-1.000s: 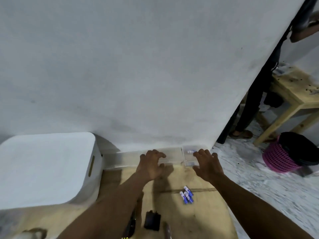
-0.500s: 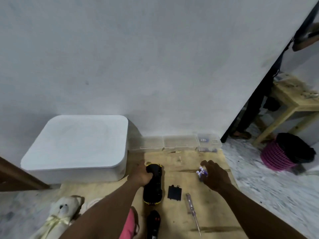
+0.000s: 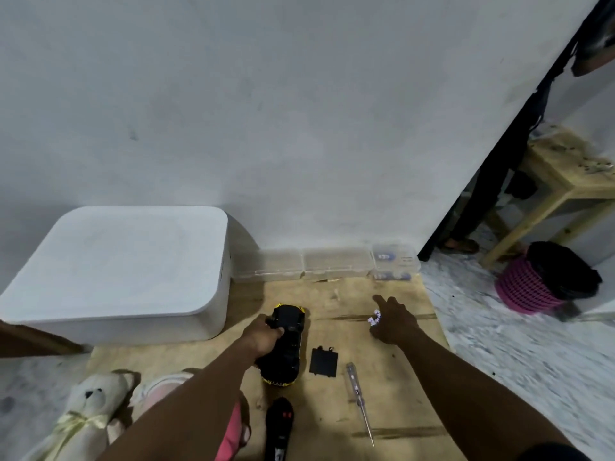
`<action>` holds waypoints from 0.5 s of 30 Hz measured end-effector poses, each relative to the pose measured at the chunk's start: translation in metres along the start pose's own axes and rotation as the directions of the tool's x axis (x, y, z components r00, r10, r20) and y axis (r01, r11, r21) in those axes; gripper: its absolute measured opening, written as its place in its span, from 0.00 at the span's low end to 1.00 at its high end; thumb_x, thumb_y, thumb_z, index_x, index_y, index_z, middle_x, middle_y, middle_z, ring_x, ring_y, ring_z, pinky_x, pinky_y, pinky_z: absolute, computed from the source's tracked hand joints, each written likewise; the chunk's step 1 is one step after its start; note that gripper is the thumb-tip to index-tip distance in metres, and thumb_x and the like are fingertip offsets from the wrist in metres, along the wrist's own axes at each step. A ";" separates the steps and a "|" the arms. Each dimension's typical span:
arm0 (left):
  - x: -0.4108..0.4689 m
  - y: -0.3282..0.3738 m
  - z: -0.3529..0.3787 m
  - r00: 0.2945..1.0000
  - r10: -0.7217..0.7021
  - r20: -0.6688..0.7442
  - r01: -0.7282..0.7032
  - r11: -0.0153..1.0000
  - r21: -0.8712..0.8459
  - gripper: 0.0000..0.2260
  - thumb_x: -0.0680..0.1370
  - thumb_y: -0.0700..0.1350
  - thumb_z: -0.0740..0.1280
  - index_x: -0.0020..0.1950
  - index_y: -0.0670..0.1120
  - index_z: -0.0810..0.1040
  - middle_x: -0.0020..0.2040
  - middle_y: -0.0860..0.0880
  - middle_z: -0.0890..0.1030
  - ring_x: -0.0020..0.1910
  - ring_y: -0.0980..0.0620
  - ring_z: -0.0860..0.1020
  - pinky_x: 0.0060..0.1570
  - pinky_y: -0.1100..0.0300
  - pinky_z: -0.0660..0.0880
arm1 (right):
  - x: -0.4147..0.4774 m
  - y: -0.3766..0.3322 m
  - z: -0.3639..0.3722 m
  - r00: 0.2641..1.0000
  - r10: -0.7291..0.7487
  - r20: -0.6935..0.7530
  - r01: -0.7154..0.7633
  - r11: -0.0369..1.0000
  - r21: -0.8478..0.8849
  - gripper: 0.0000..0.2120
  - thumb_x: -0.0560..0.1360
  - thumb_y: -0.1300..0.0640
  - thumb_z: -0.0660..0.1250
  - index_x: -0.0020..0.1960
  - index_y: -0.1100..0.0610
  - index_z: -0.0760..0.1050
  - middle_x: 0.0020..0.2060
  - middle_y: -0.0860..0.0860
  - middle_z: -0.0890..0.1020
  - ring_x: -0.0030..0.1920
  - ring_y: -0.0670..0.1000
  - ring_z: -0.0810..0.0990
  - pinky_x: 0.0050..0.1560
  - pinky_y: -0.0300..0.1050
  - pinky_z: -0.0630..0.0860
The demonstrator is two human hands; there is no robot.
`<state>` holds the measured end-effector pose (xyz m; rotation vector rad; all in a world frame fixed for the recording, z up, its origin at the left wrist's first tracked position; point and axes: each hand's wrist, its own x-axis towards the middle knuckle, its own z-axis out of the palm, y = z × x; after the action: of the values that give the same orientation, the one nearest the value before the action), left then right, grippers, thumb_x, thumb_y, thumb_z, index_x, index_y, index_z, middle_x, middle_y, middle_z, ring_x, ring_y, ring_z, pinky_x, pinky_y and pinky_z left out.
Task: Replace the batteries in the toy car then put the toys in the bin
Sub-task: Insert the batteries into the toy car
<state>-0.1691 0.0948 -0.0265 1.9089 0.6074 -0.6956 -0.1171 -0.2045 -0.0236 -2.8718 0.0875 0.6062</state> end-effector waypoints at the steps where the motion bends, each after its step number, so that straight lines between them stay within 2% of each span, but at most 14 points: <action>1: 0.002 -0.001 -0.001 1.000 0.003 0.004 -0.003 0.999 -0.033 0.12 0.80 0.48 0.66 0.61 0.48 0.71 0.60 0.43 0.78 0.56 0.42 0.79 0.57 0.46 0.78 | 0.002 0.000 0.004 1.000 0.001 0.005 -0.001 1.000 -0.011 0.32 0.73 0.48 0.68 0.74 0.49 0.61 0.65 0.53 0.69 0.63 0.56 0.72 0.59 0.48 0.73; 5: -0.005 -0.001 -0.003 1.000 0.000 0.012 0.002 0.980 -0.198 0.11 0.80 0.49 0.67 0.61 0.51 0.72 0.57 0.44 0.80 0.52 0.44 0.81 0.40 0.55 0.79 | 0.006 -0.002 0.016 0.998 -0.015 -0.053 0.014 1.000 -0.027 0.27 0.71 0.51 0.69 0.67 0.53 0.64 0.59 0.55 0.70 0.57 0.59 0.73 0.50 0.46 0.72; 11: -0.006 0.005 -0.003 0.999 0.048 0.004 -0.043 0.931 -0.362 0.11 0.80 0.48 0.68 0.61 0.50 0.71 0.57 0.43 0.83 0.50 0.44 0.83 0.36 0.59 0.77 | 0.005 -0.008 0.032 0.992 -0.031 -0.118 0.036 0.999 0.033 0.14 0.76 0.58 0.60 0.61 0.51 0.65 0.56 0.53 0.71 0.54 0.55 0.73 0.51 0.48 0.76; 15: -0.009 0.012 -0.007 0.995 0.099 0.003 -0.090 0.917 -0.389 0.13 0.81 0.47 0.67 0.63 0.47 0.70 0.54 0.42 0.83 0.39 0.48 0.83 0.25 0.65 0.75 | 0.002 -0.009 0.035 0.988 -0.023 -0.154 0.032 0.998 0.057 0.11 0.76 0.58 0.59 0.58 0.51 0.66 0.52 0.53 0.73 0.51 0.55 0.75 0.48 0.48 0.77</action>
<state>-0.1663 0.0950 -0.0105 1.5463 0.5855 -0.4904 -0.1280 -0.1885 -0.0538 -2.8527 0.0869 0.3705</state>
